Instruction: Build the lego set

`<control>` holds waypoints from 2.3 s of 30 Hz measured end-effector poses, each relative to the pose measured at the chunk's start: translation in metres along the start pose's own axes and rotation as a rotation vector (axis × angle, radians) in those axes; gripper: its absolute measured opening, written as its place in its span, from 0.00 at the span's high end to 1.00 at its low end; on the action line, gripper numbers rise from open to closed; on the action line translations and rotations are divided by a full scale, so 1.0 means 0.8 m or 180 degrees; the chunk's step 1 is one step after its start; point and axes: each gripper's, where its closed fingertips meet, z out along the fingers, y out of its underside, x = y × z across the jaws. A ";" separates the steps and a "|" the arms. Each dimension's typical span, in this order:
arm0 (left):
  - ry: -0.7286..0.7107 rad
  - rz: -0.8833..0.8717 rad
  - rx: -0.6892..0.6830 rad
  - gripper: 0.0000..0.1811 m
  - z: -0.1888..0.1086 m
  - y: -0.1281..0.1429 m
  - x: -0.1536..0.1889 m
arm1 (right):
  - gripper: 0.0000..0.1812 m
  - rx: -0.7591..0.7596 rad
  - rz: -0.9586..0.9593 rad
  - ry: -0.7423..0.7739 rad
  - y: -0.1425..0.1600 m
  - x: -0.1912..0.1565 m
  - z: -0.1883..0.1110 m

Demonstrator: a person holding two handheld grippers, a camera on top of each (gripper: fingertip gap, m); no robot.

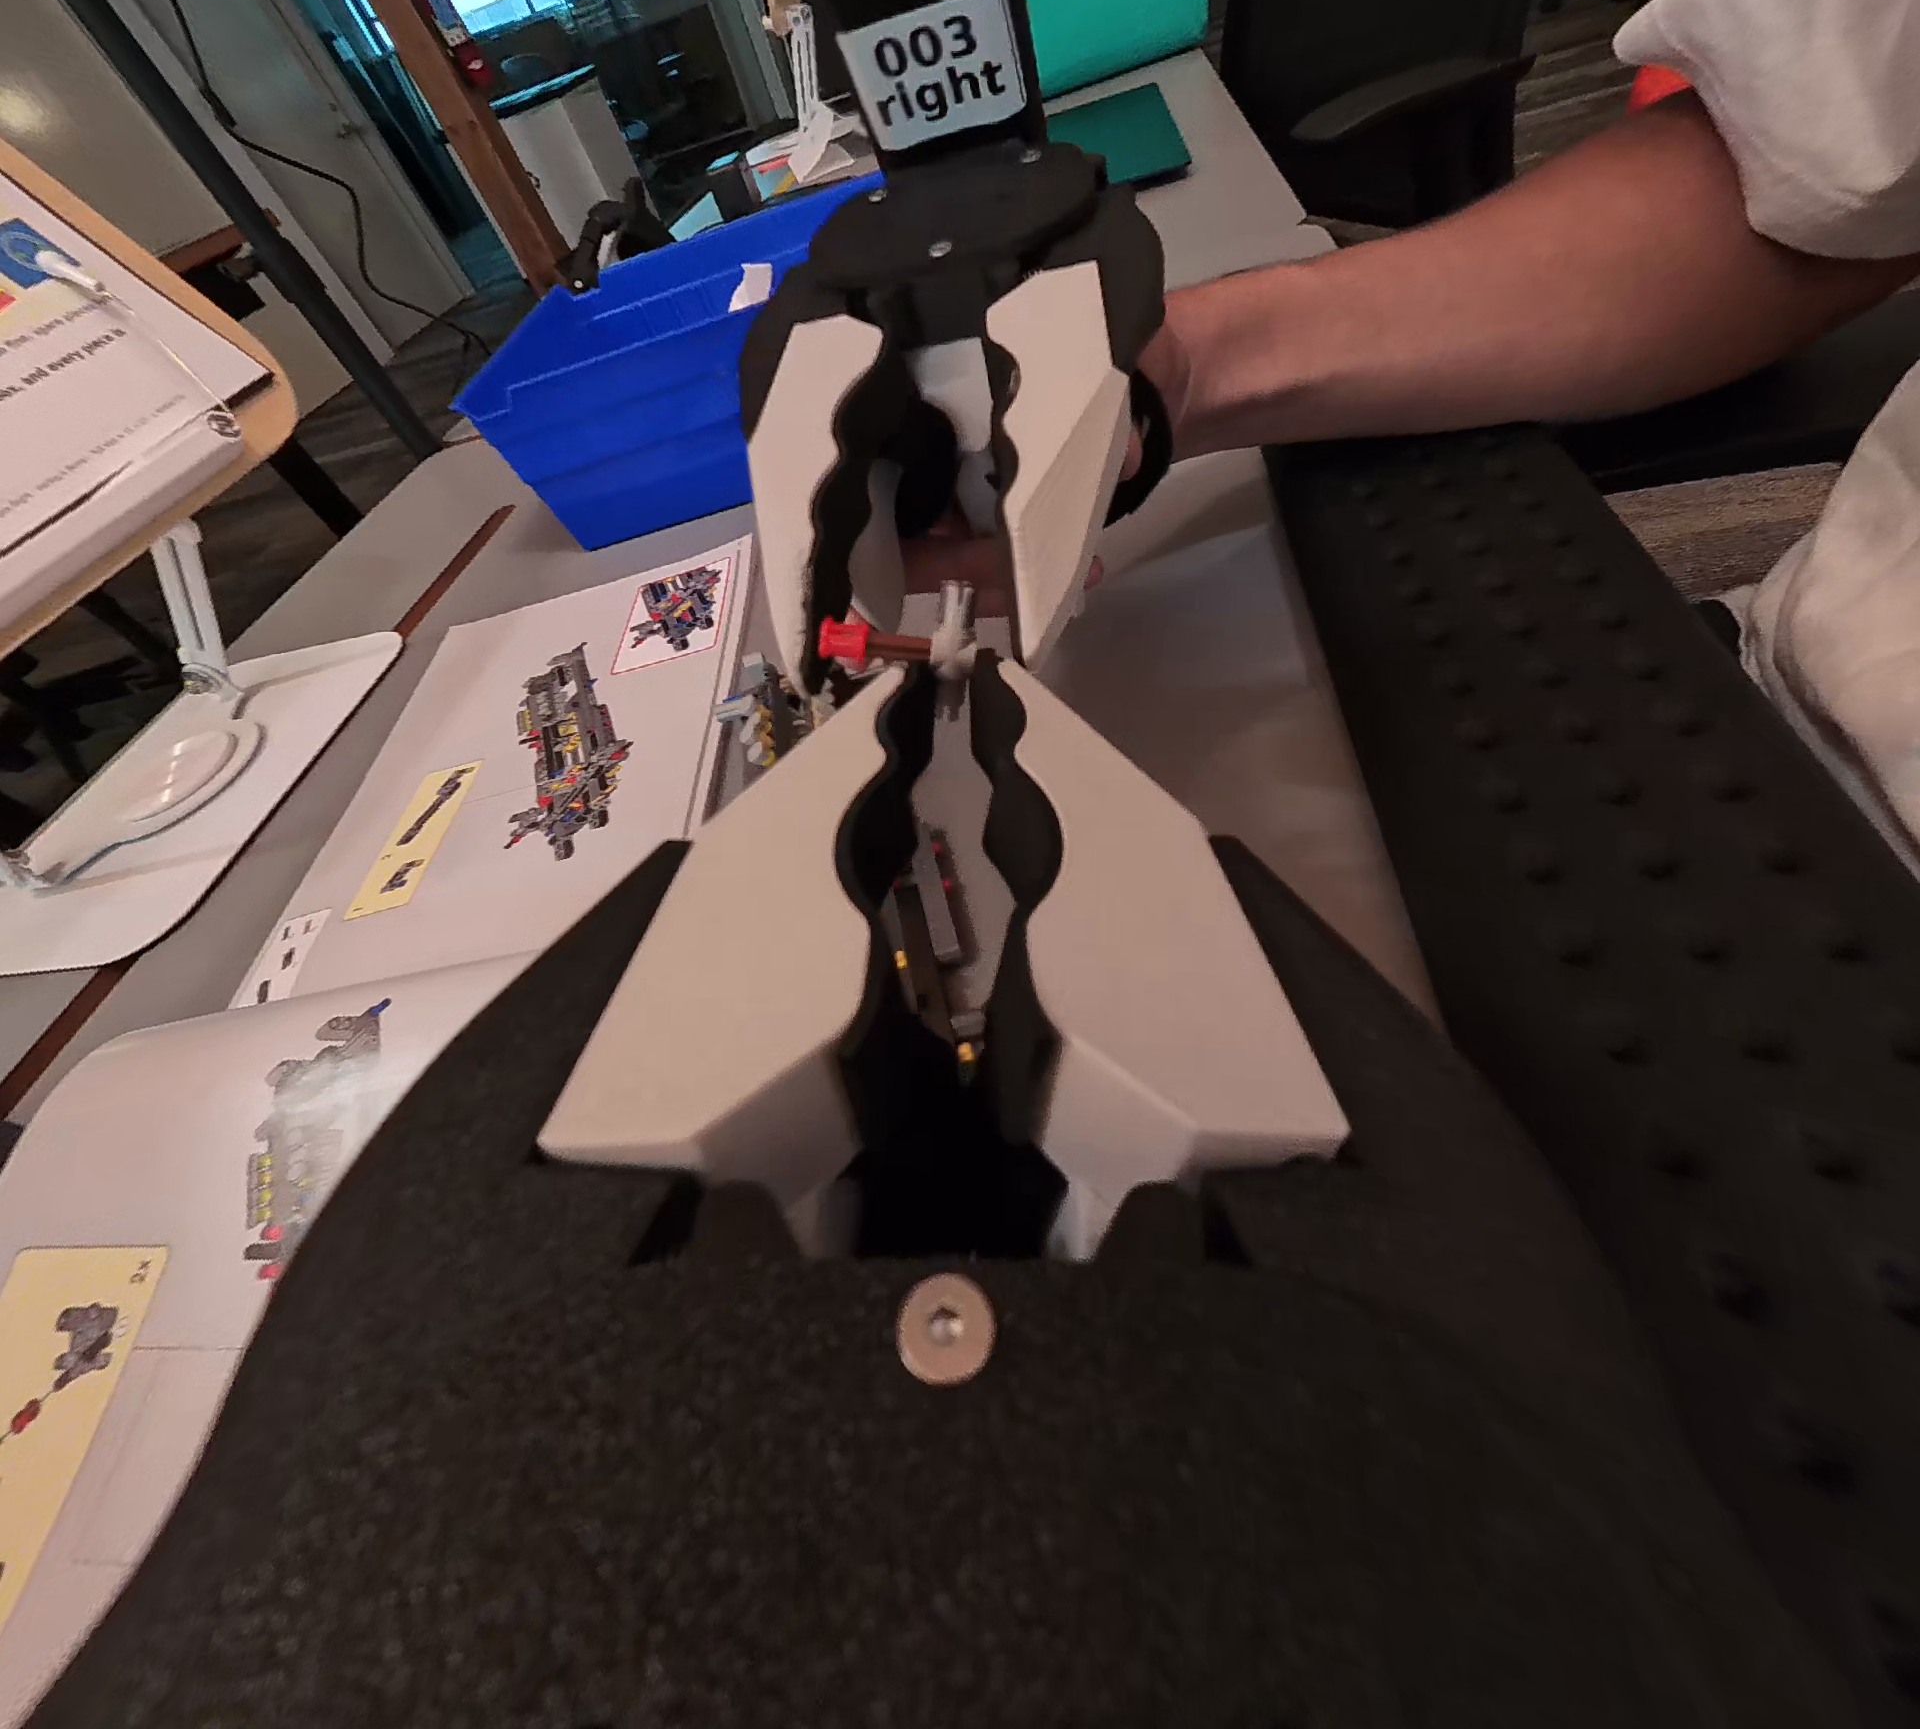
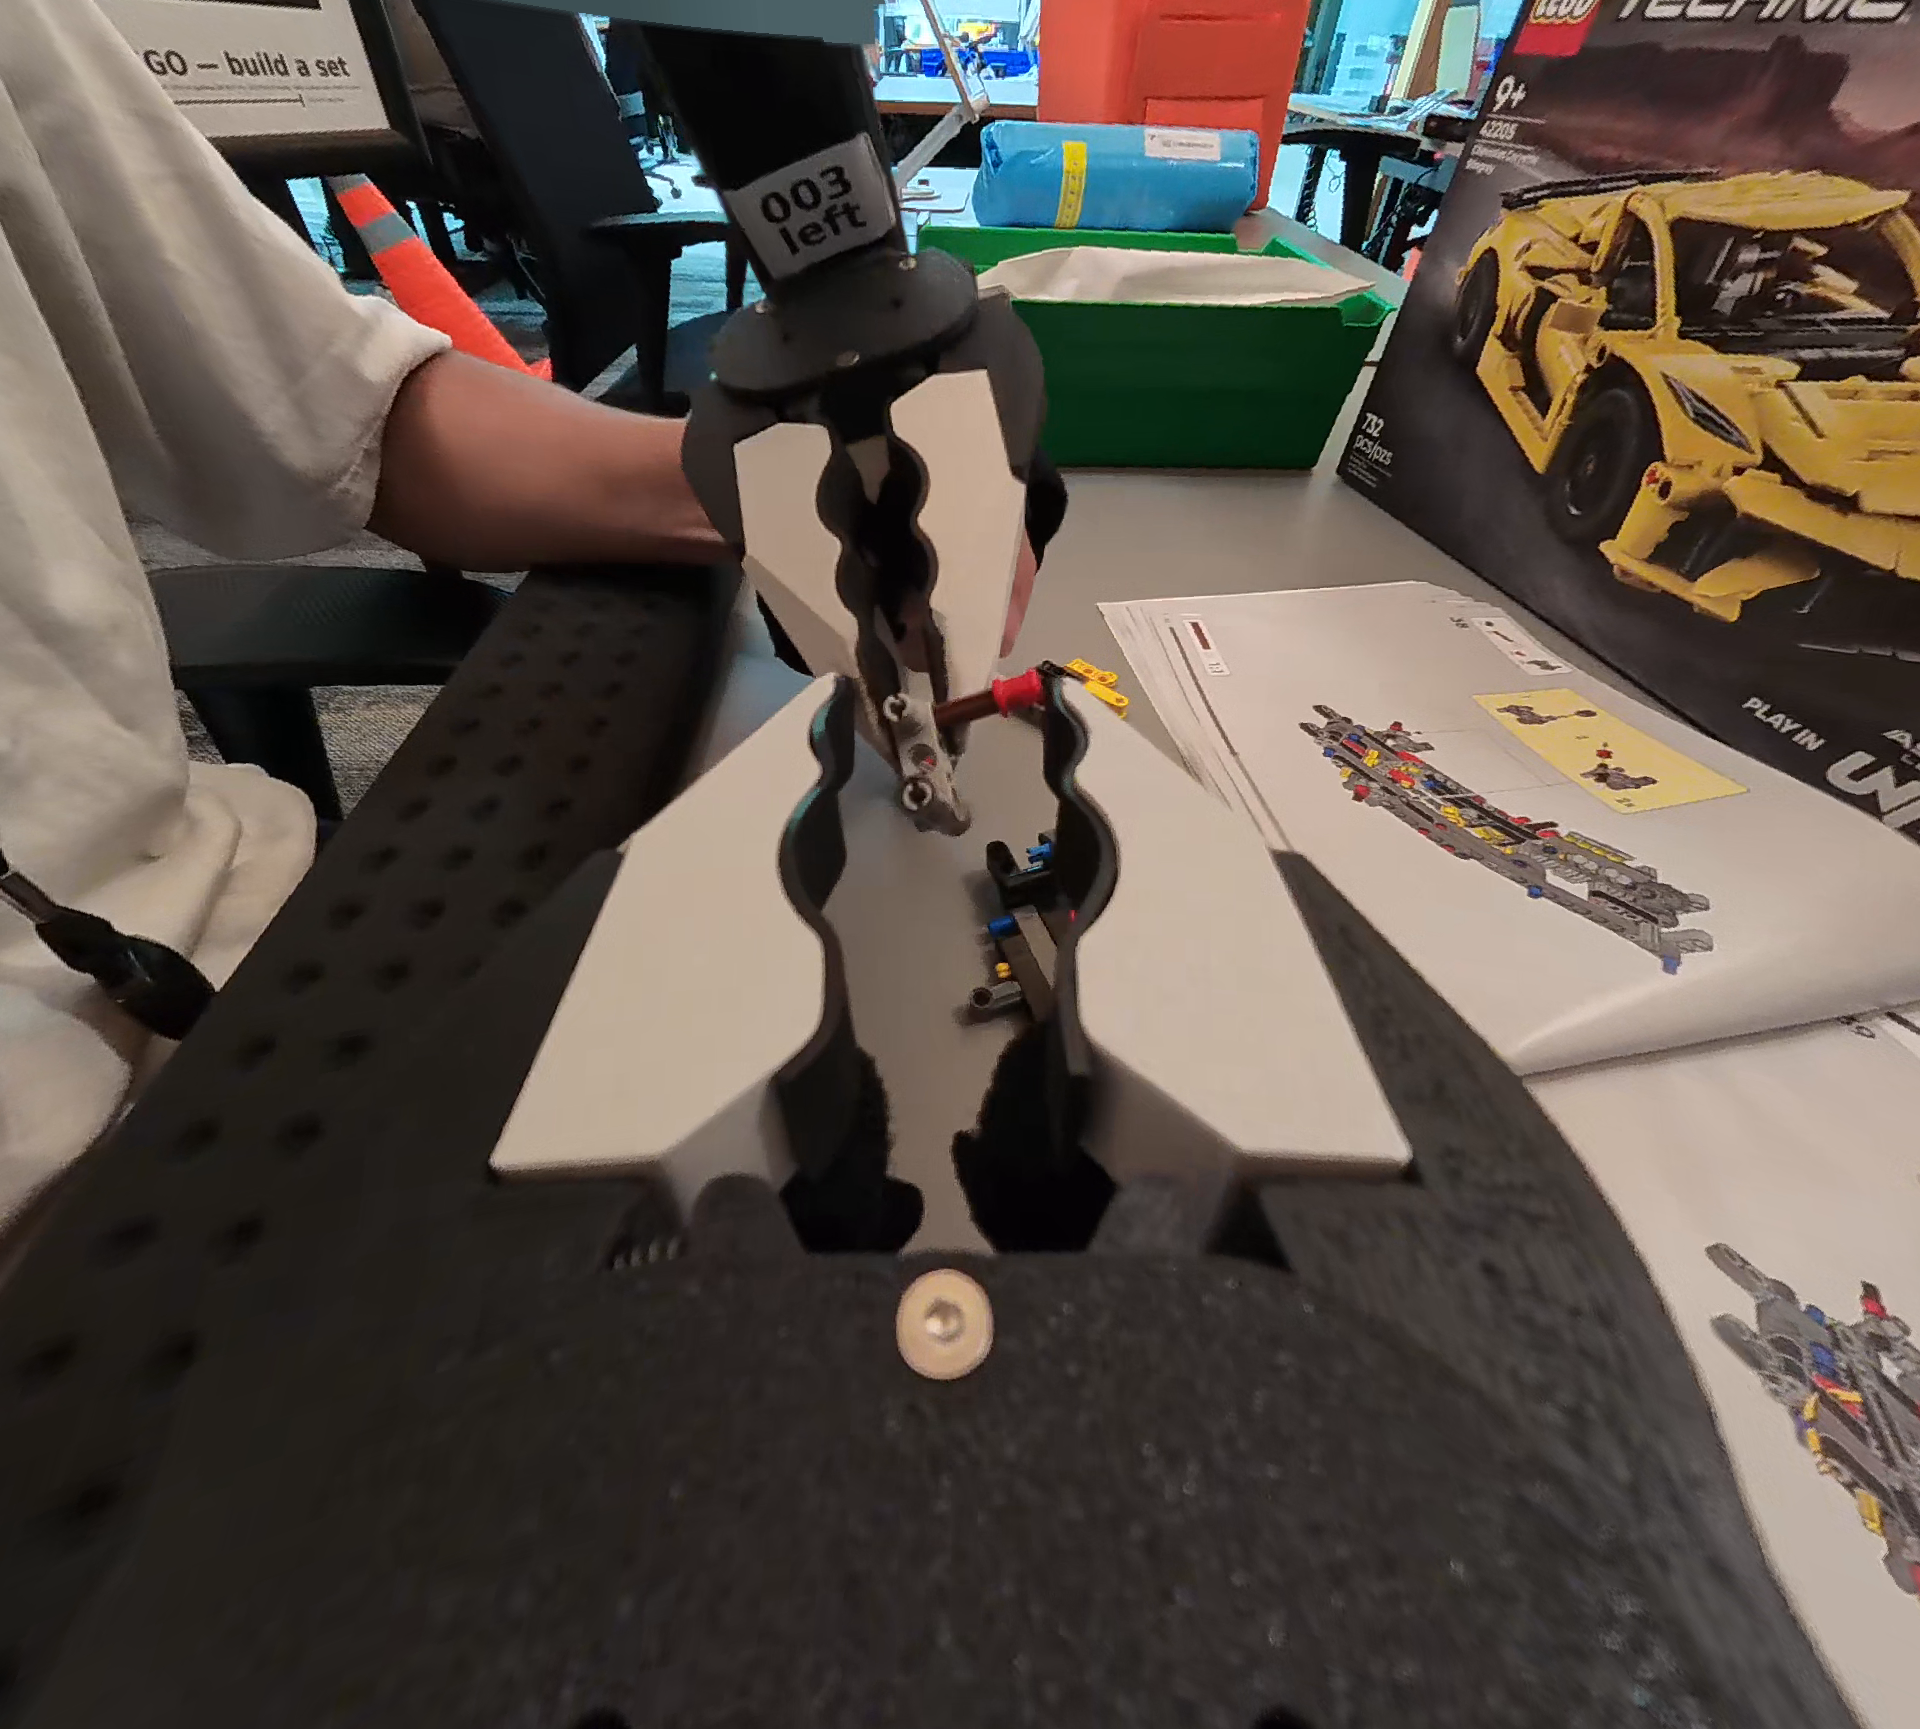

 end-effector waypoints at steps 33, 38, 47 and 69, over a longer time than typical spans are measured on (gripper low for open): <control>-0.0880 0.1503 -0.0710 0.97 0.011 0.031 -0.020 | 0.89 0.0170 0.1683 -0.0405 0.008 0.019 -0.013; -0.0861 0.1562 -0.0744 0.97 0.013 0.034 -0.017 | 0.96 0.0076 0.1642 -0.0305 0.017 0.023 -0.011; -0.0863 0.1566 -0.0769 0.97 0.013 0.035 -0.018 | 0.97 -0.0025 0.1712 -0.0324 0.027 0.022 -0.007; -0.1074 0.1382 -0.0736 0.97 0.013 0.028 -0.028 | 0.98 0.0163 0.2132 -0.0394 0.023 0.026 -0.009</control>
